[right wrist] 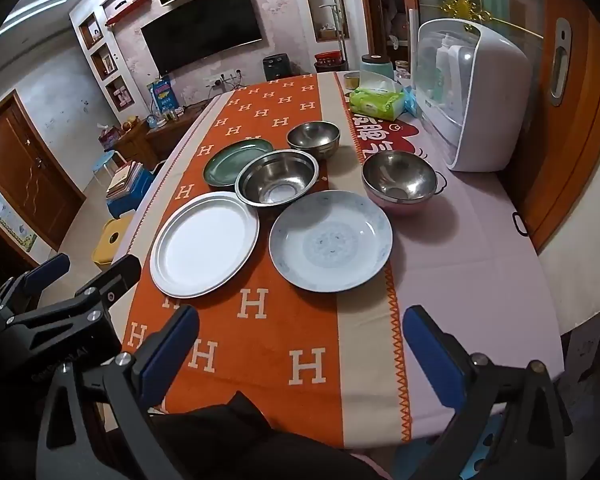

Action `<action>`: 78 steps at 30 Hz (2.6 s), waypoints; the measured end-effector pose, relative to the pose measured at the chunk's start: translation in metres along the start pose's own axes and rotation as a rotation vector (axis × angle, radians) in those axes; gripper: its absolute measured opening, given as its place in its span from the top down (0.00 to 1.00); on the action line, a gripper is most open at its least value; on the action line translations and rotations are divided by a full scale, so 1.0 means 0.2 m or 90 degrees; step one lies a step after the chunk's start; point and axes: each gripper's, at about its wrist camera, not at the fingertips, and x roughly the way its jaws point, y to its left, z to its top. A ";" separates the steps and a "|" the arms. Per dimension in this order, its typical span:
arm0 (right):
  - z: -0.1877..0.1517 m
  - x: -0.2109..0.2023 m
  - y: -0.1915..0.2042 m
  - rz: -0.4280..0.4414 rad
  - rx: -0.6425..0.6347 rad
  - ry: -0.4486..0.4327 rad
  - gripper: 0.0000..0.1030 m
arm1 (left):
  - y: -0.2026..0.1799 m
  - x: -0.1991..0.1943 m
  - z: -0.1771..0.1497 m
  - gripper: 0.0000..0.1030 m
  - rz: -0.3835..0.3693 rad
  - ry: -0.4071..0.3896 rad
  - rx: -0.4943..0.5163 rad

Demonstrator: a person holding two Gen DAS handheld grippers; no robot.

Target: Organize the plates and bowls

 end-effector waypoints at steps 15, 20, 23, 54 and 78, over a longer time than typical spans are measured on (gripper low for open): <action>0.01 -0.01 -0.03 -0.009 -0.004 -0.002 0.01 | 0.00 0.01 0.03 0.01 -0.021 -0.008 0.002; 0.01 0.00 0.01 -0.016 -0.002 -0.005 0.01 | 0.01 0.01 0.03 0.01 -0.025 -0.008 -0.002; 0.01 0.00 0.01 -0.017 -0.003 -0.005 0.01 | 0.03 0.00 0.03 0.01 -0.026 -0.010 -0.009; 0.00 -0.02 0.07 0.003 -0.015 -0.017 0.01 | 0.08 -0.05 -0.04 0.01 -0.002 0.000 -0.036; 0.03 0.13 0.18 0.062 0.023 0.027 0.01 | 0.29 0.07 -0.04 0.01 0.028 0.057 -0.046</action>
